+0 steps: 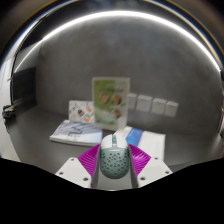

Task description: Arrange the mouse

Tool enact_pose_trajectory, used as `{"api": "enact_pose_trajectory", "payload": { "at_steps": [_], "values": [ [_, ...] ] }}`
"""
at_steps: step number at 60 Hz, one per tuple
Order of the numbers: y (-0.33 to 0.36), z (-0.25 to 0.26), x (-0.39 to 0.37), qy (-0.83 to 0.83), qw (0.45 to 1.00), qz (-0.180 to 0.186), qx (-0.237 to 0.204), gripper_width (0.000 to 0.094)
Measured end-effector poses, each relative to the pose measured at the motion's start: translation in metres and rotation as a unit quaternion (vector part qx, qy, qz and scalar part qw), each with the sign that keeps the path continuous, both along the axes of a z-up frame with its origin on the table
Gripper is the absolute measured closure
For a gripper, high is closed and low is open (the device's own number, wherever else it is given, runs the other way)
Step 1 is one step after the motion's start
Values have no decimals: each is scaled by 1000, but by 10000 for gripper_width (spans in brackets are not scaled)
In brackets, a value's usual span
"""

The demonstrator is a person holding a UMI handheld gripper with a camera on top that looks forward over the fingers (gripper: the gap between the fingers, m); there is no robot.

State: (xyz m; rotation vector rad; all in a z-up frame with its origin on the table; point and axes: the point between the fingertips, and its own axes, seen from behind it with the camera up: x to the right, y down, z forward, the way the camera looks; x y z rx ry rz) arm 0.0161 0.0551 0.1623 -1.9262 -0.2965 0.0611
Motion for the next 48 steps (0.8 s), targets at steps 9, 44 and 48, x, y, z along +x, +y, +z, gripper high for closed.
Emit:
{"api": "enact_pose_trajectory", "payload": {
  "at_steps": [9,44,48],
  "values": [
    [-18,80,143,-29,994,-64,78,481],
    [-24,-169,355,30,989,-83,-120,454],
    [-27,-166,355,25,989,-75,-123,416]
  ]
}}
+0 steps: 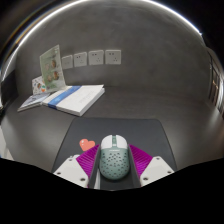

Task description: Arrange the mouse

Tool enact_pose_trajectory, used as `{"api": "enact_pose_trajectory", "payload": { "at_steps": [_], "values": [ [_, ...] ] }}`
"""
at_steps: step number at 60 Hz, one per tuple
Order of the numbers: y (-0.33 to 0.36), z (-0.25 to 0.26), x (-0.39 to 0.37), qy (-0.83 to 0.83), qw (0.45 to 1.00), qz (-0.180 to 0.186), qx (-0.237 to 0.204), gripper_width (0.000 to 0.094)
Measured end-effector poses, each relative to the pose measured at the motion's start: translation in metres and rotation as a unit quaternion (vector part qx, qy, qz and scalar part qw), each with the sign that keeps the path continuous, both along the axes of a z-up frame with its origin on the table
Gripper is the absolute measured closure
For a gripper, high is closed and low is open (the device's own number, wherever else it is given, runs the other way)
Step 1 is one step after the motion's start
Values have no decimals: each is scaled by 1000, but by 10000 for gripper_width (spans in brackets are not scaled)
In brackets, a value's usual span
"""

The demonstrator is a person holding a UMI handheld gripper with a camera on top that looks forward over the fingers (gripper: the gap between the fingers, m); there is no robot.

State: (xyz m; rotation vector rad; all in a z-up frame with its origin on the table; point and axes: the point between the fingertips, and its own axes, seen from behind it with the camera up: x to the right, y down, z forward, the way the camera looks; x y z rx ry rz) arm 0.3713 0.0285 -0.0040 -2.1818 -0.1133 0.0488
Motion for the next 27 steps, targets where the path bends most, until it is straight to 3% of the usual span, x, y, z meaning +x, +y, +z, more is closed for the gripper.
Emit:
{"api": "enact_pose_trajectory", "payload": {
  "at_steps": [2,8,10,20,27],
  "values": [
    [0,0,1,-1,1000,2,-4,371],
    [-10,3,12,-1,1000,0,-11,33],
    [-14,7,14,4,1000,5,-6,97],
    [-70,30,29,53,999,7,1,94],
    [-120,40,57,66,998,-22,10,93]
  ]
}}
